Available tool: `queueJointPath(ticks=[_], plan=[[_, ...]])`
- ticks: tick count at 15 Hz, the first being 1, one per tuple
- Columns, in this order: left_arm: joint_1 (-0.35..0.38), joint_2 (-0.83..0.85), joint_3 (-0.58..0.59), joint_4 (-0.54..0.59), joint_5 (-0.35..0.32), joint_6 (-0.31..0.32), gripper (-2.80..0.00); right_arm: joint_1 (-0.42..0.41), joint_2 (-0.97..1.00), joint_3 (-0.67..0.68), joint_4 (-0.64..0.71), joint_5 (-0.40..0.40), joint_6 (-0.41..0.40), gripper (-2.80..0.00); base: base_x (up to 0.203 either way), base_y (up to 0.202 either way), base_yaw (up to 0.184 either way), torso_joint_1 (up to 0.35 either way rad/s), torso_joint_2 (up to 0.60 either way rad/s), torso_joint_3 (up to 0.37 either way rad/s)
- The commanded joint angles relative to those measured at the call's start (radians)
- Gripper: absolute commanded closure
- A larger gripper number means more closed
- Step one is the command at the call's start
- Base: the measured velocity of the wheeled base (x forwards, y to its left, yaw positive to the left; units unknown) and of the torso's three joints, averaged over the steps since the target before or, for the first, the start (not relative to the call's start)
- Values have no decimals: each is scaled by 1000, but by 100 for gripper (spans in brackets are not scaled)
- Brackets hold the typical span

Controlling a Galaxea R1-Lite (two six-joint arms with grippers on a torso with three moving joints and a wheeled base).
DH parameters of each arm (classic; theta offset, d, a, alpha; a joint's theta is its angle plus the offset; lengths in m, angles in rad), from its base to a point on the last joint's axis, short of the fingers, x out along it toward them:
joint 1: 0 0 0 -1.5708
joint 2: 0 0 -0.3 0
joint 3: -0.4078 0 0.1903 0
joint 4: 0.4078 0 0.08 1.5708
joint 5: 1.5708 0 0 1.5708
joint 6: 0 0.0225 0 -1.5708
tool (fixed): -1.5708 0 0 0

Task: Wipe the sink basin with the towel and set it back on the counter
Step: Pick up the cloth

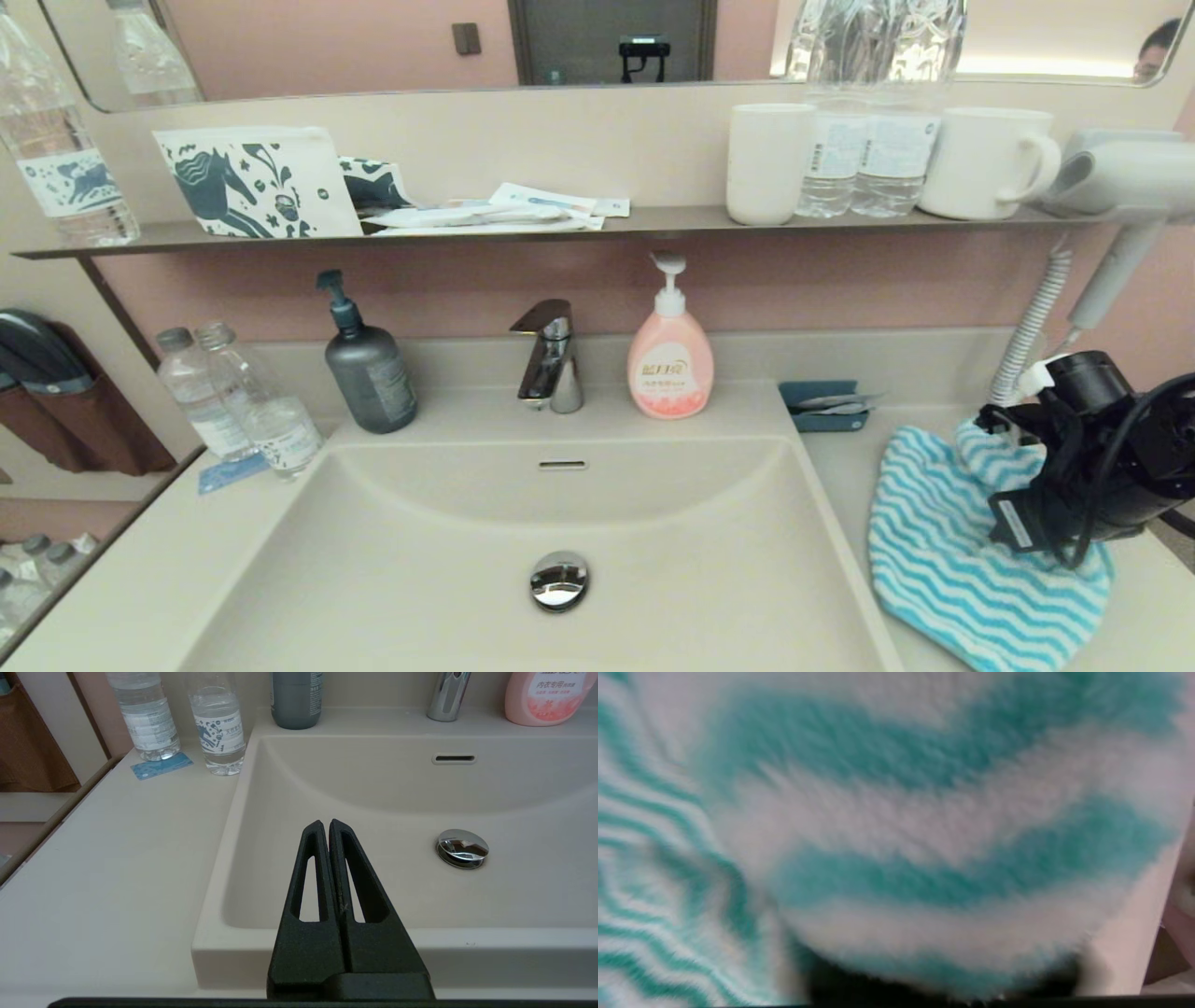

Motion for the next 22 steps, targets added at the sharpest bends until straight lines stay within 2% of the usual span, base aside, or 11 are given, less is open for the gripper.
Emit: queueJointPath(ticks=[1,7,10,12,17,22], plan=[[0,1,0,0,1,0,0,-6,-70,6,6,-1,-1,0,0,0,0,0,0,0],[0,1,0,0,1,0,0,21,-303,-19,69,1,-5,0,0,0,0,0,0,0],[0,1,0,0,1,0,0,82,-373,-156,250,12,22,0,0,0,0,0,0,0],[0,1,0,0,1,0,0,159,-396,-260,351,26,83,0,0,0,0,0,0,0],[0,1,0,0,1,0,0,413,-399,-526,561,28,269,0,0,0,0,0,0,0],[0,1,0,0,1,0,0,587,-354,-766,628,25,398,0,0,0,0,0,0,0]])
